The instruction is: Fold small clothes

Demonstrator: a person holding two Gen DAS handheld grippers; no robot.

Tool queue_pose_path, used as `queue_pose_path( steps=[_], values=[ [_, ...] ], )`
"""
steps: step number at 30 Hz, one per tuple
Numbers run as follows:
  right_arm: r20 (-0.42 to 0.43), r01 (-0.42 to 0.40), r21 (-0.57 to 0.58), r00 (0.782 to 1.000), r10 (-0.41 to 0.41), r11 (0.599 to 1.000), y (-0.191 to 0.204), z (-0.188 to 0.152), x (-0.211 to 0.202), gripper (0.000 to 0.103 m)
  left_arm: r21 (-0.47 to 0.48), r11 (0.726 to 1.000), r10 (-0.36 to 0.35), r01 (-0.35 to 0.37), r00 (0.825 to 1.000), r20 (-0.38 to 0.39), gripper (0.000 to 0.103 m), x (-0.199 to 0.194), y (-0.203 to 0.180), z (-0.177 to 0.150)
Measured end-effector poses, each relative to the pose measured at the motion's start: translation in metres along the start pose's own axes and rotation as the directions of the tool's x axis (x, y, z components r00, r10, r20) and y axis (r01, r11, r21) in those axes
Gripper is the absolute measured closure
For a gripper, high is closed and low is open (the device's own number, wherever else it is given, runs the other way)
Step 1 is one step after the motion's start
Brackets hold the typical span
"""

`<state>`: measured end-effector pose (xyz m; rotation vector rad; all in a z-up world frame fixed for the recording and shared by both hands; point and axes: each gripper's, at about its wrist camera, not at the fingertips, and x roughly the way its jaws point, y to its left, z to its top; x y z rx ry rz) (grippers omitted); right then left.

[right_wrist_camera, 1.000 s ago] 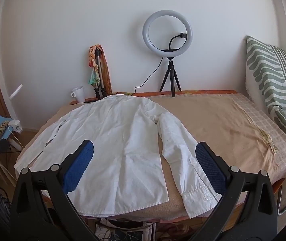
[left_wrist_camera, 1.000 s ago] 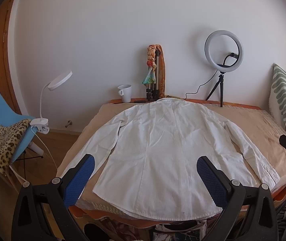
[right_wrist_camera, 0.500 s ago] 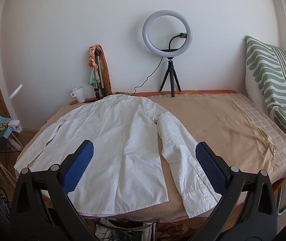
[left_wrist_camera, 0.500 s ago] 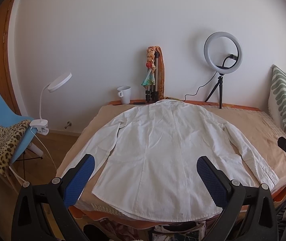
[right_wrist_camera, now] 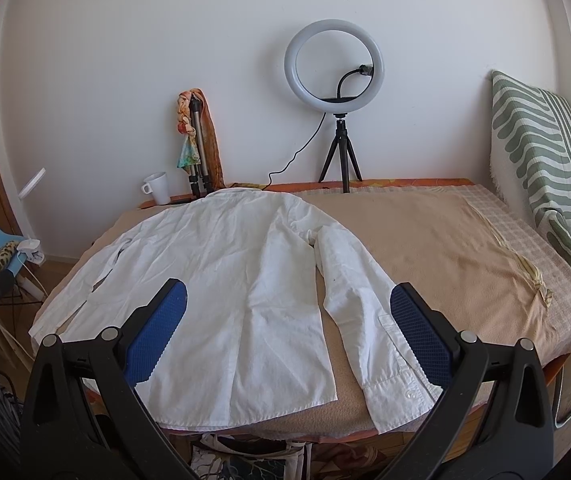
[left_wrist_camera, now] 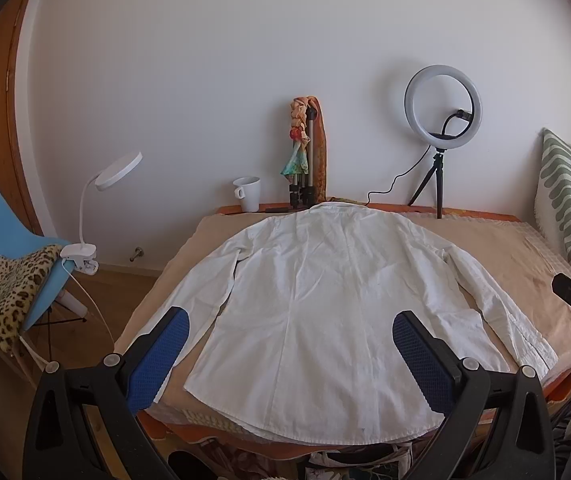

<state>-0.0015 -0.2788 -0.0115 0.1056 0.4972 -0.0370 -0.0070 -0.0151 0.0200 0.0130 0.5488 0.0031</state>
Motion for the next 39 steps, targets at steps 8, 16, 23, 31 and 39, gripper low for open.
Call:
queue_pose_path(
  steps=[8, 16, 23, 31, 39],
  values=[
    [0.001, 0.001, 0.000, 1.000, -0.001, 1.000, 0.000, 0.000, 0.000, 0.000, 0.001, 1.000, 0.002, -0.002, 1.000, -0.001, 0.000, 0.001, 0.000, -0.001],
    [0.001, -0.001, 0.002, 1.000, 0.001, 1.000, 0.000, 0.001, -0.001, 0.000, 0.002, 1.000, 0.001, -0.001, 1.000, 0.000, 0.000, 0.003, -0.001, -0.001],
    [-0.001, -0.005, 0.003, 1.000, 0.005, 1.000, 0.002, 0.005, 0.000, 0.000, 0.004, 1.000, 0.003, -0.003, 1.000, -0.001, 0.000, 0.005, 0.000, 0.001],
    [0.001, -0.011, 0.010, 1.000, 0.011, 1.000, 0.003, 0.007, 0.002, 0.000, 0.012, 1.000, 0.003, -0.003, 1.000, 0.004, 0.000, 0.008, 0.001, 0.004],
    [0.004, -0.024, 0.010, 1.000, 0.024, 1.000, 0.005, 0.009, 0.007, 0.000, 0.012, 1.000, 0.025, -0.025, 1.000, 0.010, 0.000, 0.015, 0.006, 0.006]
  ],
)
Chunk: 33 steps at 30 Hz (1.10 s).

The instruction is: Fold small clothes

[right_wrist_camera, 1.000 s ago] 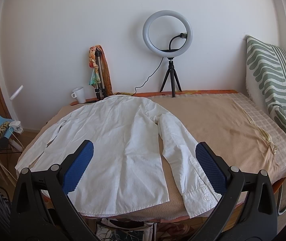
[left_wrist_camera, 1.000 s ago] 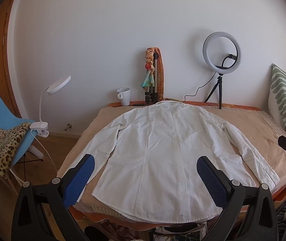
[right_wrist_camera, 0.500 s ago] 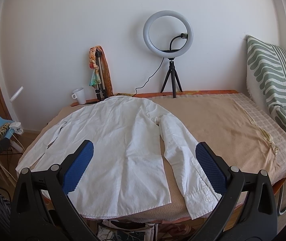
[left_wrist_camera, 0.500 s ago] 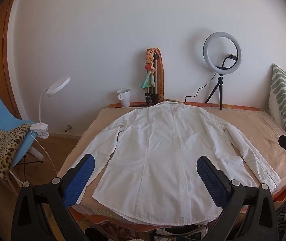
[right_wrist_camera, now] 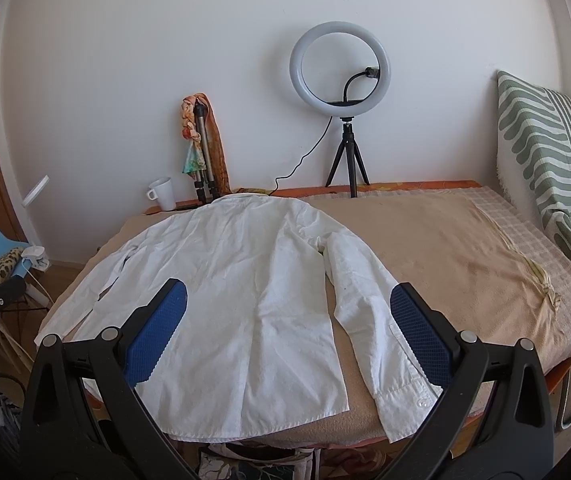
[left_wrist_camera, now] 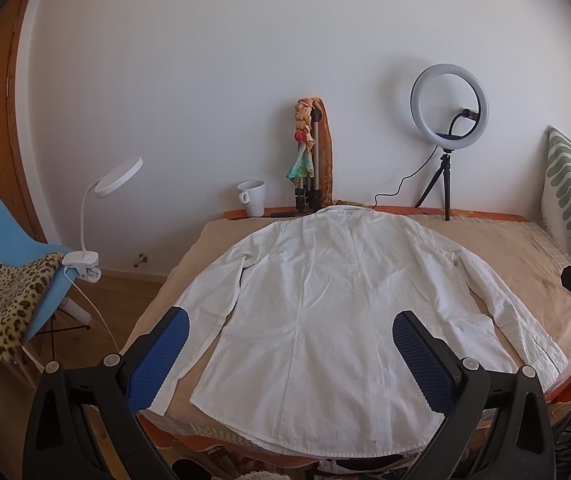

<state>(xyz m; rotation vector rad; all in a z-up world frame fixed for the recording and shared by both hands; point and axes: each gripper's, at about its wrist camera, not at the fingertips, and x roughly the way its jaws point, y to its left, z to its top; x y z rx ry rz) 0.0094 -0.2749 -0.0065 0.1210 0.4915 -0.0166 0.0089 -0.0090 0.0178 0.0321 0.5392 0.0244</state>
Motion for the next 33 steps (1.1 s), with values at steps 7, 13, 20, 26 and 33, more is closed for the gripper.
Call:
queue_pose_path(
  steps=[7, 13, 20, 26, 33],
  values=[
    [0.007, -0.036, -0.013, 0.999, 0.036, 0.999, 0.007, 0.008, 0.016, 0.000, -0.025, 0.998, -0.066, 0.065, 0.996, -0.056, 0.001, 0.025, 0.025, 0.008],
    [-0.007, -0.106, -0.024, 0.994, 0.106, 0.994, 0.020, 0.024, 0.041, 0.000, -0.042, 0.994, -0.098, 0.098, 0.995, -0.018, 0.004, 0.050, 0.060, 0.016],
    [-0.051, -0.208, -0.037, 0.977, 0.206, 0.977, 0.042, 0.051, 0.088, 0.000, -0.047, 0.999, -0.032, 0.027, 0.993, -0.113, 0.024, 0.112, 0.103, 0.011],
    [-0.083, -0.274, -0.031, 0.959, 0.270, 0.961, 0.066, 0.063, 0.130, 0.005, -0.175, 0.984, -0.084, 0.039, 0.962, -0.260, 0.038, 0.172, 0.161, -0.003],
    [-0.209, -0.325, 0.035, 0.922, 0.325, 0.945, 0.071, 0.037, 0.174, 0.013, -0.280, 0.959, -0.154, 0.050, 0.919, -0.363, 0.043, 0.235, 0.224, -0.022]
  ],
)
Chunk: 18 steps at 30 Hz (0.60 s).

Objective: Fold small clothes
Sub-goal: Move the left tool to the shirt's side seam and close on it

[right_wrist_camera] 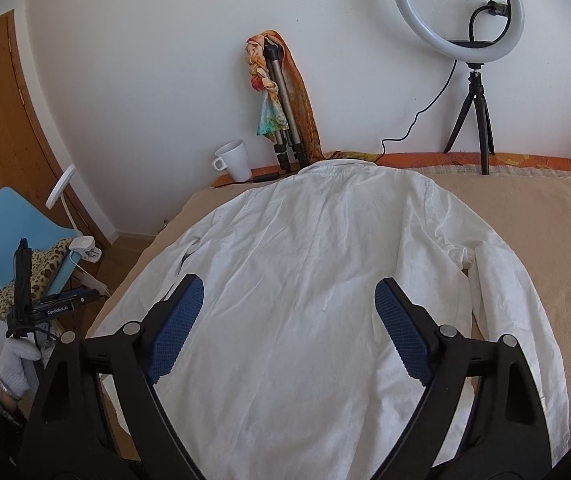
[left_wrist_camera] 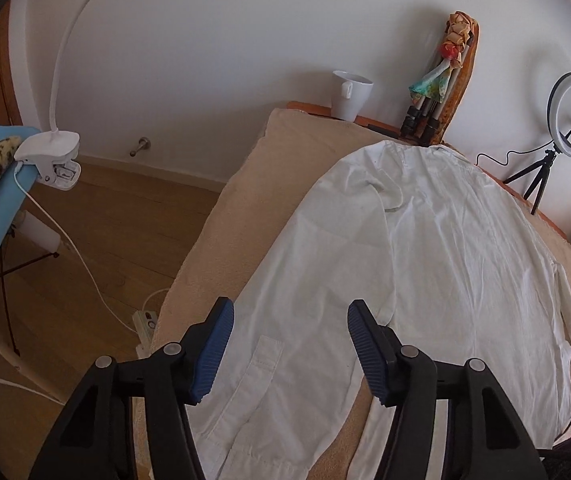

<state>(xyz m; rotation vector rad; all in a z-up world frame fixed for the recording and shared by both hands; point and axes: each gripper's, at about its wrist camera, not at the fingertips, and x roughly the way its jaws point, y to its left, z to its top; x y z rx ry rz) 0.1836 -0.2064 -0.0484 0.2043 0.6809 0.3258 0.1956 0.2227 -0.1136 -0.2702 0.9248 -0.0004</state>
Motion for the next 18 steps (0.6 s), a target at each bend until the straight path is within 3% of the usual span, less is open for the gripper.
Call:
queue_pose_path(
  steps=[3, 7, 11, 18],
  values=[
    [-0.041, -0.009, 0.017, 0.999, 0.010, 1.000, -0.003, -0.005, 0.010, 0.014, -0.071, 0.997, -0.036, 0.031, 0.997, -0.072, 0.046, 0.024, 0.022, 0.000],
    [-0.063, -0.025, 0.016, 0.998, 0.026, 1.000, -0.001, -0.007, 0.014, 0.014, -0.066, 0.998, 0.013, -0.021, 0.993, -0.114, 0.045, 0.044, 0.034, -0.002],
    [-0.066, -0.021, -0.022, 0.998, 0.020, 1.000, 0.006, -0.010, 0.015, 0.014, -0.098, 0.995, -0.013, -0.002, 0.989, -0.150, 0.045, 0.055, 0.043, -0.008],
    [-0.089, -0.016, -0.046, 0.996, 0.012, 0.999, 0.010, -0.014, 0.016, 0.014, -0.016, 0.999, 0.044, -0.047, 0.987, -0.153, 0.046, 0.060, 0.031, -0.008]
  ],
)
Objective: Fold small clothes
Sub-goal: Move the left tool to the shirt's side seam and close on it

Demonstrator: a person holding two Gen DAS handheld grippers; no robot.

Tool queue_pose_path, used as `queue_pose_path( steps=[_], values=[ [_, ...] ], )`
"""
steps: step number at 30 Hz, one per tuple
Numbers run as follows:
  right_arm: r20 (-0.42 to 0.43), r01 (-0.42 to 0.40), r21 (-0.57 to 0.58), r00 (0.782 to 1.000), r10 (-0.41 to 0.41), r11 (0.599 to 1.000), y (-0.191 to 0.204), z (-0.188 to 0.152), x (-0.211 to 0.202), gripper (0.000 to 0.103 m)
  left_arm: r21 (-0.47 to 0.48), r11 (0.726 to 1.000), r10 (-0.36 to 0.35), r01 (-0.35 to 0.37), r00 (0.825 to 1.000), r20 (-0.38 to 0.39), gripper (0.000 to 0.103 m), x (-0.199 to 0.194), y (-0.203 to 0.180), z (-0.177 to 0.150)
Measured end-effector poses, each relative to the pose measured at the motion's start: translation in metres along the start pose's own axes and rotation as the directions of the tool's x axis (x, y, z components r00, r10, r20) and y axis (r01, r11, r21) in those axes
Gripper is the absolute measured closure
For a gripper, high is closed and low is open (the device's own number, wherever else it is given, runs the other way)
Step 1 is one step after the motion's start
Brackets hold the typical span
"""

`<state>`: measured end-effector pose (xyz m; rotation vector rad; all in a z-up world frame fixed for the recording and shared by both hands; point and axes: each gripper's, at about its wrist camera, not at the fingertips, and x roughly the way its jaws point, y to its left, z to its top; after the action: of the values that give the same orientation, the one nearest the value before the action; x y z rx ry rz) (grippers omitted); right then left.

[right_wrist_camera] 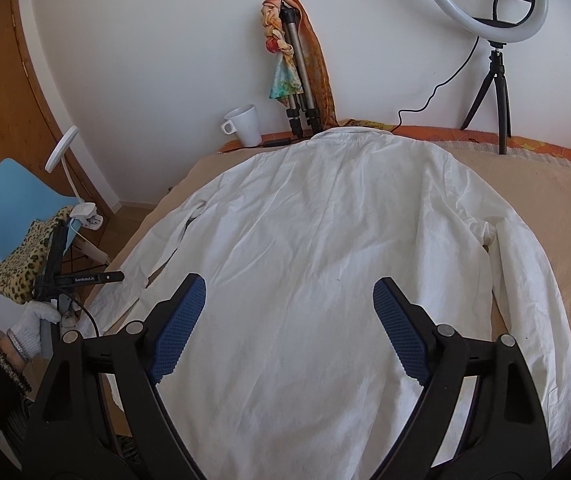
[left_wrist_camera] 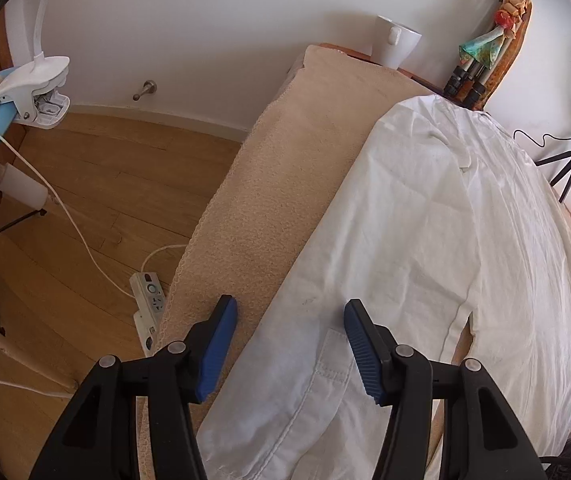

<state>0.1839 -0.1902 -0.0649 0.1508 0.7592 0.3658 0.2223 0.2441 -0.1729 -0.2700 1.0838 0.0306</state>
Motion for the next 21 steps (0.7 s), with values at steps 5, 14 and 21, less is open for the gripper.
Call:
queue_pose_path(
  steps=[5, 14, 21],
  values=[
    [-0.001, 0.009, -0.001, 1.000, -0.009, 1.000, 0.000, -0.001, 0.000, 0.014, 0.058, 0.997, 0.059, -0.059, 0.998, 0.008, 0.053, 0.002, -0.010, -0.002],
    [-0.006, 0.018, -0.002, 1.000, -0.018, 1.000, 0.000, -0.002, -0.002, 0.014, 0.078, 0.997, -0.004, -0.001, 0.999, 0.054, 0.103, -0.008, -0.019, -0.004],
    [0.001, 0.030, -0.020, 1.000, -0.030, 0.999, 0.002, -0.004, -0.003, 0.014, 0.033, 0.989, -0.149, 0.146, 0.981, 0.126, 0.103, -0.039, -0.031, 0.001]
  ],
)
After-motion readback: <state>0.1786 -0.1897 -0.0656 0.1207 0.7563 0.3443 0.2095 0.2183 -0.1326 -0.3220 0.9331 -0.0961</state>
